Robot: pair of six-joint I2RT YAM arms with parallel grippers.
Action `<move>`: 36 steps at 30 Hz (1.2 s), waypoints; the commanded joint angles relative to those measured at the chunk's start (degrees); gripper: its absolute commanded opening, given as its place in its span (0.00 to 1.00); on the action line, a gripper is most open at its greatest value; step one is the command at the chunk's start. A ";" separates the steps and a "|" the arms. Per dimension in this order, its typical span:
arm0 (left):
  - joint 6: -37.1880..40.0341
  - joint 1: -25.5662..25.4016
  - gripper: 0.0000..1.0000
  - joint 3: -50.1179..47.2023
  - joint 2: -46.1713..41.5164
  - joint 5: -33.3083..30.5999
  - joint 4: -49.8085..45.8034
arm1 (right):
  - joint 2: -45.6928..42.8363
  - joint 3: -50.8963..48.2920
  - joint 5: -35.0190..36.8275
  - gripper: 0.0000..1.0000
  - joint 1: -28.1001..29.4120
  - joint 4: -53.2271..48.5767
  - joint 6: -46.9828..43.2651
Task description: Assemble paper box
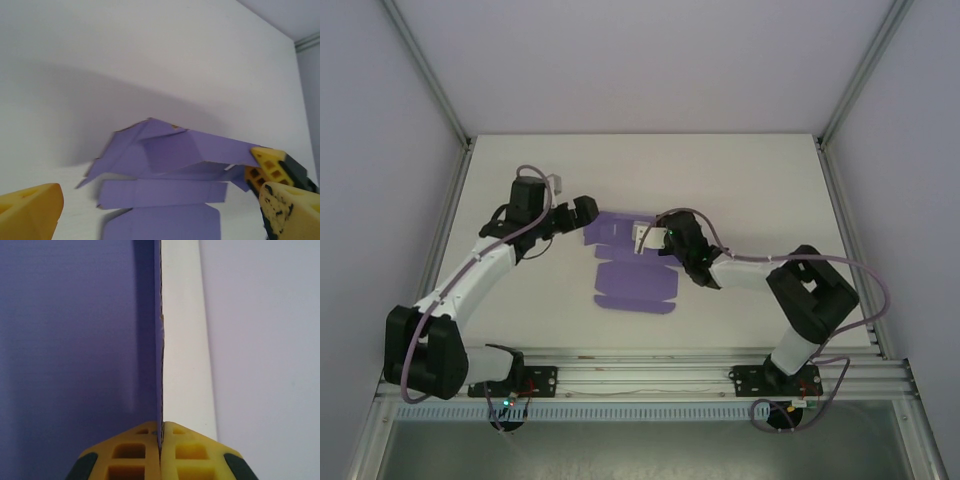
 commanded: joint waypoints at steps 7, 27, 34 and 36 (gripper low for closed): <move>0.99 -5.40 0.94 8.05 7.61 3.42 0.50 | -1.56 -1.90 4.72 0.00 1.15 7.45 -3.75; -1.41 -8.20 0.66 10.12 15.92 6.17 6.10 | -4.44 -2.51 1.45 0.00 1.17 5.24 -1.69; -4.96 -8.46 0.59 8.75 17.18 8.52 9.61 | -5.97 -2.61 0.10 0.00 1.16 4.07 0.36; -4.93 -8.68 0.59 8.57 16.94 7.16 8.86 | -6.37 -2.59 0.09 0.00 1.20 3.96 0.84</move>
